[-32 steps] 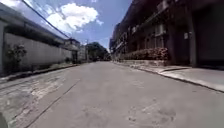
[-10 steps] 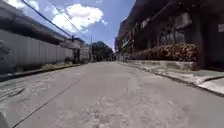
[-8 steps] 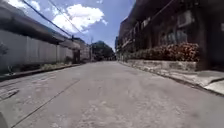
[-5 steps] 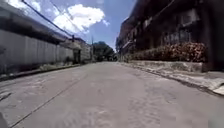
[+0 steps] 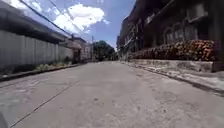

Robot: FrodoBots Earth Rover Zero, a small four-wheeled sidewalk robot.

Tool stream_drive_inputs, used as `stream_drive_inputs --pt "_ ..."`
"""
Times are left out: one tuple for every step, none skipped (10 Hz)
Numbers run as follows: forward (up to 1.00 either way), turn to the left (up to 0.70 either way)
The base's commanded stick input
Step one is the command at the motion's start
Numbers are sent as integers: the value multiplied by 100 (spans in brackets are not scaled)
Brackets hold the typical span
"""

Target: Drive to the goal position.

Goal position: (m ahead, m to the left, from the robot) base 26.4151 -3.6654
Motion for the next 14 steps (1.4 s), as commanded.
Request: stream_drive_inputs --pt "85 0" --pt "85 0" --pt "85 0" --pt "85 0" --pt "85 0" --pt "85 0" --pt "85 0" --pt "85 0" --pt "85 -16" --pt "85 -34" --pt "85 -34" --pt "85 -34" --pt "85 -34" --pt "85 -34"
